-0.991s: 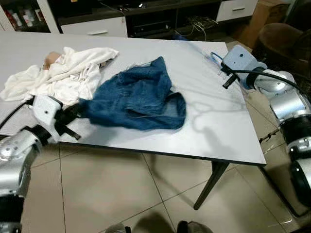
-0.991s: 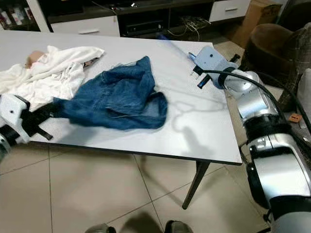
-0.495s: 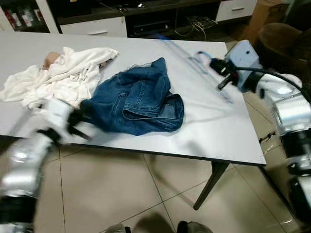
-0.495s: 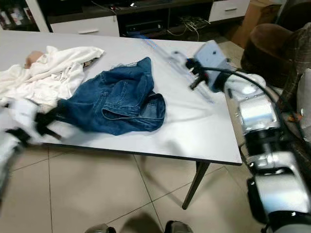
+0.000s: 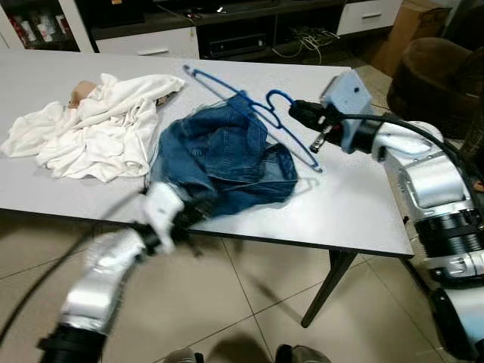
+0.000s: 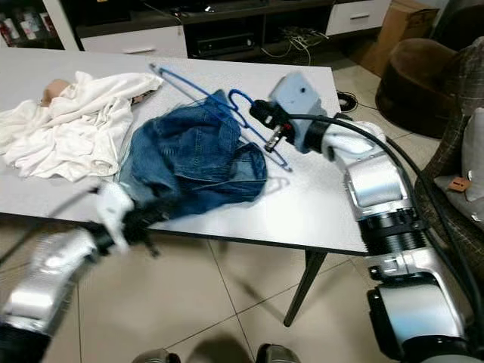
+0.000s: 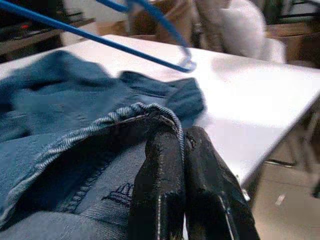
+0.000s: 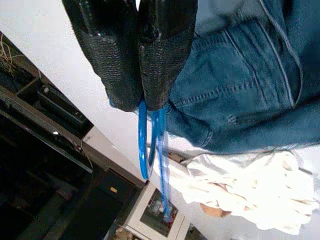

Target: Hang hanger

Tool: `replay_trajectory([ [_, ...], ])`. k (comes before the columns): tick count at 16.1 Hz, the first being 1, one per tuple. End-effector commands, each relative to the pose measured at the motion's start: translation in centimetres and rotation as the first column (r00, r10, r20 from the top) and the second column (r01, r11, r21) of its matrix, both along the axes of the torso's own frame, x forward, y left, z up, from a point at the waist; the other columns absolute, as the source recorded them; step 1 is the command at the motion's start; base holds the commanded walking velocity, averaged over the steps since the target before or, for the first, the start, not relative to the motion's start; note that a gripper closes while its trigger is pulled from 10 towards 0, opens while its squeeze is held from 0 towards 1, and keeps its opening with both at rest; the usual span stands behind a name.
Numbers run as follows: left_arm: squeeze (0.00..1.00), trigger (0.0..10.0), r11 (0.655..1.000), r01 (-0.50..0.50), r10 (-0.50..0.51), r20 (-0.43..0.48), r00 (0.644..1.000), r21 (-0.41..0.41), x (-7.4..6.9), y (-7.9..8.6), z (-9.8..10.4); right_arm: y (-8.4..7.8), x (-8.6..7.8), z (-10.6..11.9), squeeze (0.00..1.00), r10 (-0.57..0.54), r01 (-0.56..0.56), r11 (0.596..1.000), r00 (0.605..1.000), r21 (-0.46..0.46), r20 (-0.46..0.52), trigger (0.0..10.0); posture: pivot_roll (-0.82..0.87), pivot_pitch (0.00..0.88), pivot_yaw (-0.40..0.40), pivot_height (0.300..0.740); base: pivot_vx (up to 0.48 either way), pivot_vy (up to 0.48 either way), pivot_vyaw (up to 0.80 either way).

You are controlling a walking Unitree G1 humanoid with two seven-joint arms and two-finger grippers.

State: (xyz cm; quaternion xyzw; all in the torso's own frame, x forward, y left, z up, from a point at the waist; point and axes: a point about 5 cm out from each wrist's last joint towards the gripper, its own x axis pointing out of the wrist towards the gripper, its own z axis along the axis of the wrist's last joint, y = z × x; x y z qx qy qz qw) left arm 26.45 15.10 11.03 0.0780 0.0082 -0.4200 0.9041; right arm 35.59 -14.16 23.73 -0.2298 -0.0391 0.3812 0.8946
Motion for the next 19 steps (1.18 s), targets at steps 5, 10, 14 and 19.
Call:
replay_trajectory([
  [5,0.0,0.0,0.999,0.021,-0.021,0.005,1.0,0.037,0.1,-1.3,-0.3,0.3,-0.1,0.0,0.0,-0.025,0.025,1.0,1.0,0.015,-0.001,10.0,-0.04,0.044,0.015,0.74,0.0,0.0,0.0],
  [10,0.0,0.0,0.992,-0.068,0.064,0.034,0.997,0.111,0.7,3.0,0.5,-0.1,-0.2,0.0,0.0,-0.051,0.051,0.999,0.999,0.018,-0.002,10.0,-0.05,0.046,0.012,0.74,0.0,0.0,0.0],
  [14,0.0,0.0,0.938,-0.233,0.22,0.077,0.972,0.255,1.2,11.0,2.6,-0.5,-0.1,-0.1,0.0,-0.059,0.059,0.998,0.998,0.01,-0.007,10.0,-0.04,0.045,0.009,0.74,0.0,0.0,0.0],
  [19,0.0,0.0,0.86,-0.397,0.374,0.136,0.918,0.32,2.2,15.1,3.7,-0.2,-0.2,-0.1,0.0,-0.057,0.057,0.998,0.998,0.016,-0.007,10.0,-0.04,0.045,0.008,0.74,0.0,0.0,0.0],
])
